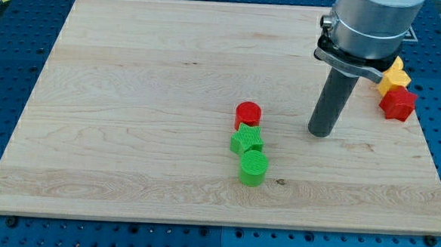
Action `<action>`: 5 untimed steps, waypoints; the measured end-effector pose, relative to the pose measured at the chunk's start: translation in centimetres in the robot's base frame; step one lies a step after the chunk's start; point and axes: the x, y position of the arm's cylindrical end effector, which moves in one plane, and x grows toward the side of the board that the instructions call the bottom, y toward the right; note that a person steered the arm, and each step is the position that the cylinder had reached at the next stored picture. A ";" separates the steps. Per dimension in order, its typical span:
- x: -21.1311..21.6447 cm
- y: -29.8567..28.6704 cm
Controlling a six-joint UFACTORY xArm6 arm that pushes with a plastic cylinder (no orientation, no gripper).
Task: Place your arm to the parallel right of the green star
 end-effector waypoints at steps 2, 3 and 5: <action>1.1 0.0; 1.3 0.0; 2.2 1.7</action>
